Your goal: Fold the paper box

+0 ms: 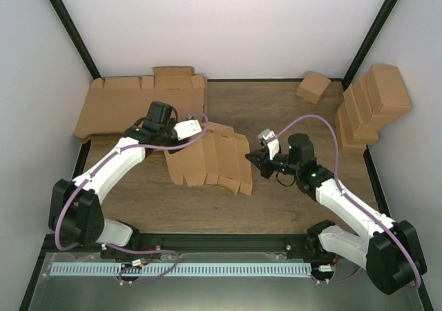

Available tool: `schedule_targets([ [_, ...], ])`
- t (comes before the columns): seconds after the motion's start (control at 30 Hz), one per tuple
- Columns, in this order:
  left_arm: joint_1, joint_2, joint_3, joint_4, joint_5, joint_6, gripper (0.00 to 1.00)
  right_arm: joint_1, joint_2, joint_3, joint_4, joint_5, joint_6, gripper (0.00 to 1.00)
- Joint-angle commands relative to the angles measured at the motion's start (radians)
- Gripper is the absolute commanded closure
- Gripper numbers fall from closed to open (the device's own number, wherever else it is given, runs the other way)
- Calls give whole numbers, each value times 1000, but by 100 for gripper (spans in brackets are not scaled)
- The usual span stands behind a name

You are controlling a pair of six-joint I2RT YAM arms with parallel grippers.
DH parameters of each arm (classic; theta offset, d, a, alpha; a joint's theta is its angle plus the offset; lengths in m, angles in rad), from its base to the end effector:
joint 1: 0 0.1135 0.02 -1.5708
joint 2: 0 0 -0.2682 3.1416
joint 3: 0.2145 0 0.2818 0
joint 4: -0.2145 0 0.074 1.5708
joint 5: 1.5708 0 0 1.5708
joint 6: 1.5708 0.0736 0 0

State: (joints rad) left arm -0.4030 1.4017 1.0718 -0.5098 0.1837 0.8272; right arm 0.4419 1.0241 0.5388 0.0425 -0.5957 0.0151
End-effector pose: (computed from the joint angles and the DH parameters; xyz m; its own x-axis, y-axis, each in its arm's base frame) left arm 0.3190 -0.1506 0.2365 -0.0972 0.8281 -0.5521 0.8410 0.3649 0.3994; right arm 0.2300 0.1545 0.2094 -0.3995 -0.1752 -0.8998 -0.8063 0.5341 0.2540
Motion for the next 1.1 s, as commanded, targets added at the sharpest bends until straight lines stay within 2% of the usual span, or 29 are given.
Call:
schedule_targets([
  [0.0,-6,14,33,6,39,-30,79,13,-7,110,-96,43,-25,99],
  [0.07,-9,10,32,-3,70,-65,85,14,-7,156,-171,75,-43,99],
  [0.13,-10,-5,21,1,118,-123,85,15,-6,206,-241,106,-69,99],
  [0.33,-17,-137,-110,157,314,-430,75,47,27,350,-423,221,-119,99],
  [0.5,-41,-277,-282,273,329,-679,69,164,82,461,-561,413,-174,99],
  [0.57,-57,-348,-353,314,328,-777,56,222,119,502,-616,495,-197,99],
  [0.7,-74,-537,-434,294,240,-927,18,324,198,560,-691,665,-227,99],
  [0.8,-73,-637,-414,185,112,-994,3,366,248,582,-697,748,-265,99],
  [0.87,-74,-672,-373,100,-36,-1087,0,380,273,598,-690,794,-290,99],
  [0.9,-72,-670,-347,61,-60,-1119,0,388,287,607,-687,819,-303,99],
  [1.07,-63,-551,-218,-66,-58,-1264,0,471,335,626,-632,980,-447,99],
])
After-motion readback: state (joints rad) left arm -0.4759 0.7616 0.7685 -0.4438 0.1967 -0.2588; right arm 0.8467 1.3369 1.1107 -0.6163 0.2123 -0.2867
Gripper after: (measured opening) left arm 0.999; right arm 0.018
